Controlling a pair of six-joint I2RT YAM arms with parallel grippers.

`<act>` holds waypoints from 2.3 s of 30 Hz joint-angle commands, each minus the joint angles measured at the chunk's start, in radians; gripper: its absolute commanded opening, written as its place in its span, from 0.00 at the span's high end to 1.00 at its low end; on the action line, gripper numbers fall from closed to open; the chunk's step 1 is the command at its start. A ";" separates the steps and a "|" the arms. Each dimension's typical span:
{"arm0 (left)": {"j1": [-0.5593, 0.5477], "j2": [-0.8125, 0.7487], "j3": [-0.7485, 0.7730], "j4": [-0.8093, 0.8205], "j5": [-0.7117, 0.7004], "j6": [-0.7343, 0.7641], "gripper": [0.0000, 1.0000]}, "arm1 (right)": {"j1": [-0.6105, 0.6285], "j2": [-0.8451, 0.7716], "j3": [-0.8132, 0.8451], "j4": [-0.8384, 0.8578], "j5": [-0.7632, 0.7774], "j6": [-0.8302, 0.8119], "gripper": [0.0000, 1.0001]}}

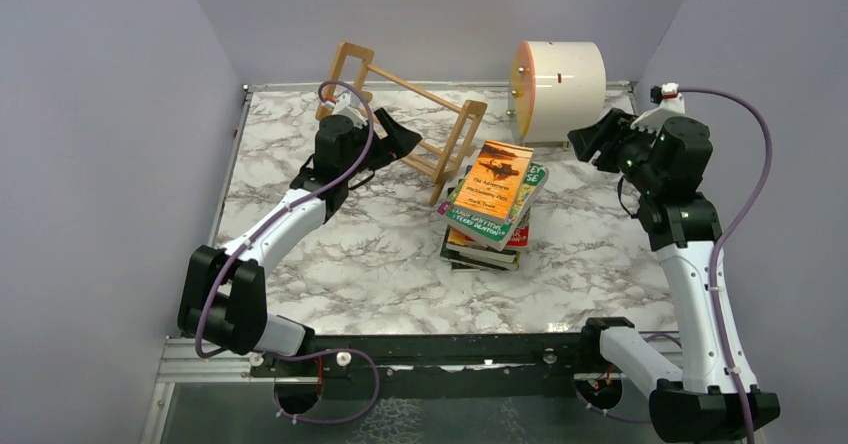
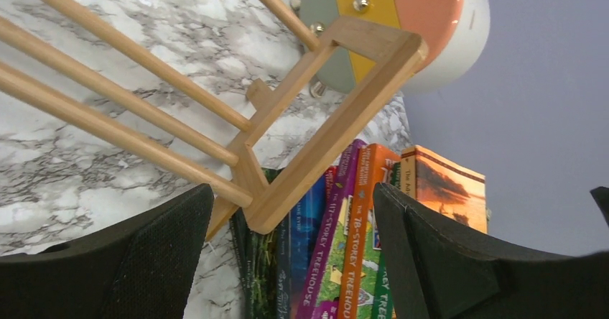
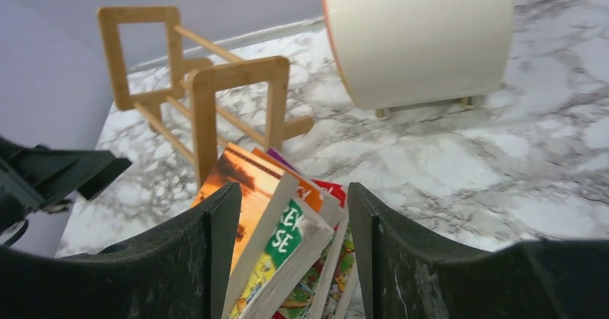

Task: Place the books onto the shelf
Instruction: Adjust the shelf at the center of the board, then pick up the book from the center of the board.

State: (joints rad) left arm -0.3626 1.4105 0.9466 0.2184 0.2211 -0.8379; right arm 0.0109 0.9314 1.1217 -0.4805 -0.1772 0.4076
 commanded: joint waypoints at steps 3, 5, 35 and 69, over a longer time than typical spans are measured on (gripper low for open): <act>-0.023 0.006 0.060 -0.001 0.088 0.001 0.24 | -0.006 0.046 0.056 -0.072 -0.261 -0.014 0.45; -0.036 0.008 0.067 -0.009 0.102 0.000 0.23 | -0.006 0.048 0.068 -0.086 -0.297 -0.014 0.44; -0.202 0.052 0.164 -0.143 0.042 0.066 0.21 | 0.029 0.069 0.049 -0.105 -0.359 -0.036 0.42; -0.155 -0.037 0.095 -0.102 0.019 0.069 0.01 | 0.027 0.103 -0.161 0.543 -0.619 0.287 0.00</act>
State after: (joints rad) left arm -0.5190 1.4216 1.0626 0.0563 0.2962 -0.7483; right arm 0.0380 1.0325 0.9825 -0.0296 -0.7376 0.6315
